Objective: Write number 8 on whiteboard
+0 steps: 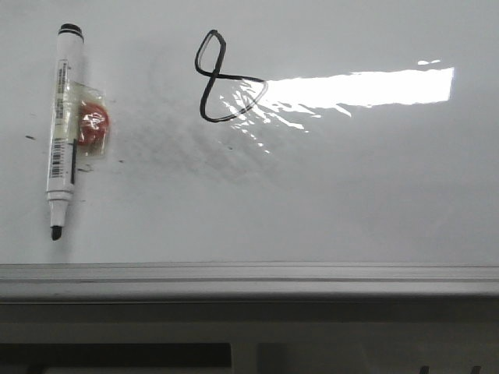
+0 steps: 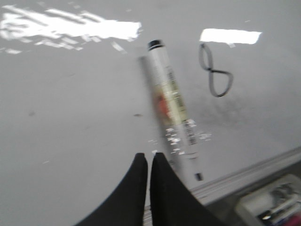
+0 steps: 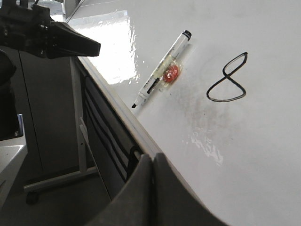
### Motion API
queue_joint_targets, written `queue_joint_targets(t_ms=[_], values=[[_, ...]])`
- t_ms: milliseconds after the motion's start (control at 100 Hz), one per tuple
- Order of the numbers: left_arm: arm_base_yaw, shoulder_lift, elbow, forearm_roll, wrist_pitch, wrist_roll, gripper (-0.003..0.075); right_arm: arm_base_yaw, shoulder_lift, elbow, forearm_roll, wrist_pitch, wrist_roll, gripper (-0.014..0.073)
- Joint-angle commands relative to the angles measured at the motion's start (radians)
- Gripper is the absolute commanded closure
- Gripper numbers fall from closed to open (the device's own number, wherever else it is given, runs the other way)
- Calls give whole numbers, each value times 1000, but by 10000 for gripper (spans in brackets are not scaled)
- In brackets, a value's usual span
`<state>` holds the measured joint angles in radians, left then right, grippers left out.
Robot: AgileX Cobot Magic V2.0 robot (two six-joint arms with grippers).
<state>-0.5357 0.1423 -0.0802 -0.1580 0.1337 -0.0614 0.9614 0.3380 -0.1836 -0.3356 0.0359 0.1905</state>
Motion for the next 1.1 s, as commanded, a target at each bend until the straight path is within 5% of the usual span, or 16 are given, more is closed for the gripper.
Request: queue_joint_targets(t_ms=[0,370,530,1090], values=[[113,-1,-2,39,-39,1,741,1,1,-26,-10,-73,-7,657],[546,-176,114,77,48,1,741,1,1,-26,-10,-73,-7,657],[559,-176,114,127,161,1,741,1,1,-26,-10,-73,-7,657],[558,-174,114,96,168,-12,741,1,1,-26,-10,-75,-7,657]])
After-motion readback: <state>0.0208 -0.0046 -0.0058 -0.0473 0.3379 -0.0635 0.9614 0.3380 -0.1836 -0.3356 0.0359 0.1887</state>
